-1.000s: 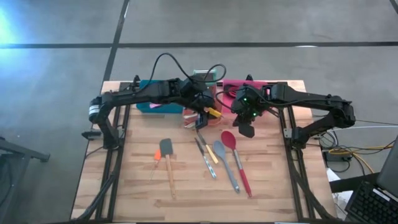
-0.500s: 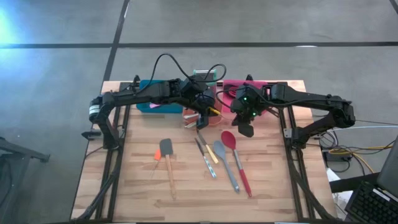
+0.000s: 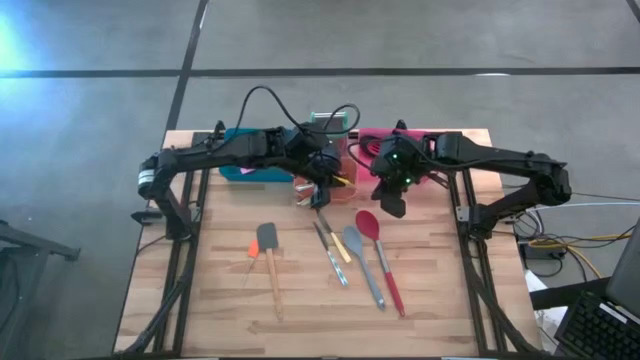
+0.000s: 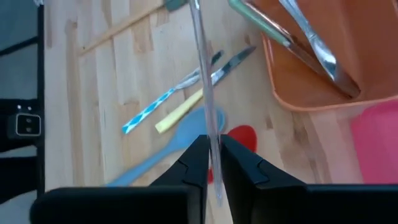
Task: Pick & Place Kitchen Items
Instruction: Put the yellow spatula into the blue bin
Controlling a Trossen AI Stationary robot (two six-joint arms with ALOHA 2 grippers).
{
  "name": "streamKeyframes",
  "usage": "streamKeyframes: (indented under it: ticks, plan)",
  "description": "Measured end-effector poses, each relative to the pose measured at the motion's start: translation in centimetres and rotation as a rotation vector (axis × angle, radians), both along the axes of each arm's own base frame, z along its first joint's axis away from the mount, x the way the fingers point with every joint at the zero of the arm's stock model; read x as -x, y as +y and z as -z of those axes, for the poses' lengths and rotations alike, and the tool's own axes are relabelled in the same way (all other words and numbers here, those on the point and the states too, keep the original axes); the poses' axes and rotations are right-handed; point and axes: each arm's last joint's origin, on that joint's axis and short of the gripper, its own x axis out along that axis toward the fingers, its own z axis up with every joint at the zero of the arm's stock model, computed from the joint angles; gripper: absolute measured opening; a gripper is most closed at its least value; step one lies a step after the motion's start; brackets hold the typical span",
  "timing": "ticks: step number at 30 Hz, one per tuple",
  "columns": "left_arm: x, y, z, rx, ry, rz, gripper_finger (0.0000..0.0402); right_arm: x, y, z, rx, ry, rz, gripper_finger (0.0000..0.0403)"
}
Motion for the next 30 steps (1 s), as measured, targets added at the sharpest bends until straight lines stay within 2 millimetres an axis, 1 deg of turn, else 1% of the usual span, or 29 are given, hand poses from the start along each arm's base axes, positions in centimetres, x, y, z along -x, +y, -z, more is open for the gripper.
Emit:
streamKeyframes:
  ticks: [3,6,10,15,19,21,24,27,30]
  plan:
    - [1.3,0.3,-0.5,-0.022,0.044,-0.041,0.0029,0.2,0.0,-0.2,-0.005,0.009,0.006,0.0047]
    - [2.8,0.8,-0.5,-0.082,0.135,-0.142,0.0029,0.4,0.2,-0.4,-0.021,0.004,-0.005,0.006]
    - [5.1,1.3,-1.0,-0.183,0.238,-0.263,0.0029,0.5,0.2,-0.5,-0.018,-0.002,-0.004,0.0076]
    - [8.0,2.7,-2.0,-0.212,0.244,-0.371,0.0029,0.5,0.2,-0.3,-0.016,0.005,-0.004,0.0087]
    - [11.5,3.7,-2.0,-0.178,0.212,-0.47,0.0029,0.7,0.2,0.2,-0.034,0.049,0.014,0.0088]
    - [13.2,4.1,-1.5,-0.16,0.182,-0.525,0.0029,0.9,0.2,0.4,-0.038,0.07,0.016,0.0085]
    - [15.4,4.3,-0.2,-0.14,0.126,-0.579,0.0029,0.9,0.3,0.7,-0.039,0.081,0.014,0.0078]
    - [17.0,4.7,1.9,-0.103,0.079,-0.599,0.0029,0.9,0.2,0.7,-0.031,0.078,0.008,0.0071]
    - [18.4,5.5,4.7,-0.047,0.076,-0.651,0.0029,0.9,0.2,0.7,-0.021,0.074,-0.002,0.0065]
